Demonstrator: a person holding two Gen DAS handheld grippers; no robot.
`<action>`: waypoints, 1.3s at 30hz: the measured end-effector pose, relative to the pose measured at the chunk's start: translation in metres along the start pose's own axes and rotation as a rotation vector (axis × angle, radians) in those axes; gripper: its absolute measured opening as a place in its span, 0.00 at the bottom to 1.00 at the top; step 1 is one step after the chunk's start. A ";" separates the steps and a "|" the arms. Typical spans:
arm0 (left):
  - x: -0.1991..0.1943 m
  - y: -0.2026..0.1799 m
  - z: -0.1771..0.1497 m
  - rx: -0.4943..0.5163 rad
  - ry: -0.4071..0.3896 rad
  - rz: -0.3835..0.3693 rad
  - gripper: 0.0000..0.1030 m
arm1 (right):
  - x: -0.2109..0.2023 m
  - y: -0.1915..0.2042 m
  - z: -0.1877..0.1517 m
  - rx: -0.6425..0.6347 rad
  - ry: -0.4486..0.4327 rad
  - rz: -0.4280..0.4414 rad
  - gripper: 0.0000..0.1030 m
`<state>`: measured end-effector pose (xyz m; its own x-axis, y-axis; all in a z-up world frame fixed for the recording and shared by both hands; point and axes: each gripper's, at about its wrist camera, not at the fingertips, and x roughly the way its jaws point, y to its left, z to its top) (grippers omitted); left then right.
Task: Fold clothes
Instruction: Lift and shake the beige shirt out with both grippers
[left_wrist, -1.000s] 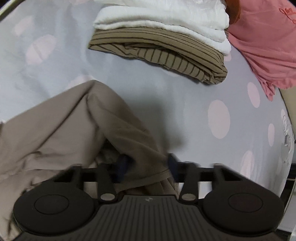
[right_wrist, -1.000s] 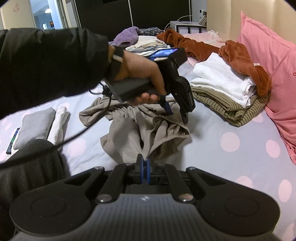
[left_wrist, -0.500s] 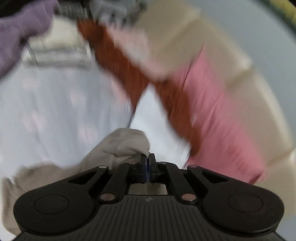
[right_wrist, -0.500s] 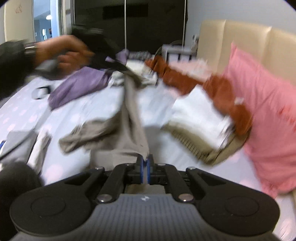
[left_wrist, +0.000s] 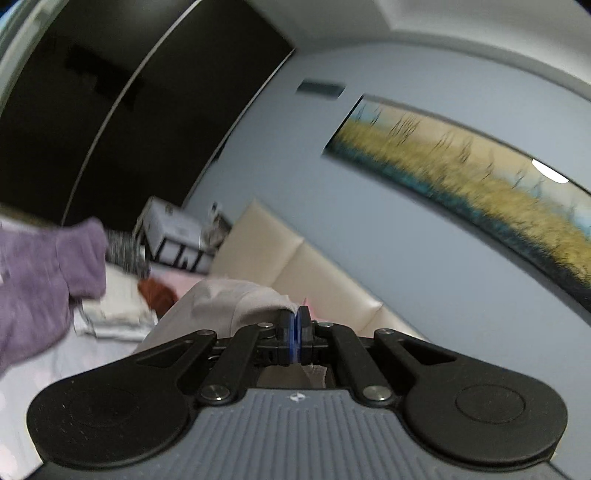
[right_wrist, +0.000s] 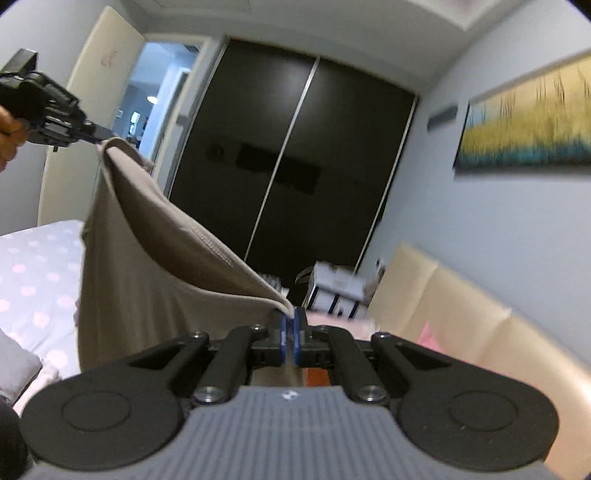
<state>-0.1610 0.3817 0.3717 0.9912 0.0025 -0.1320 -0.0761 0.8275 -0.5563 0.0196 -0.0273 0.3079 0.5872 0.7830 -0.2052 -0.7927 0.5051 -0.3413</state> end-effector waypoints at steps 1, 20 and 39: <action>-0.010 -0.008 0.000 0.010 -0.013 -0.007 0.00 | -0.006 -0.002 0.010 -0.014 -0.018 -0.005 0.04; -0.054 0.053 -0.152 -0.224 0.128 0.064 0.00 | -0.004 0.001 -0.009 -0.104 0.077 0.071 0.04; 0.170 0.362 -0.258 -0.518 0.445 0.650 0.00 | 0.456 0.120 -0.217 -0.225 0.739 0.374 0.04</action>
<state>-0.0478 0.5367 -0.0638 0.6135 0.0723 -0.7864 -0.7441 0.3864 -0.5450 0.2271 0.3117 -0.0255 0.3112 0.4063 -0.8591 -0.9502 0.1153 -0.2897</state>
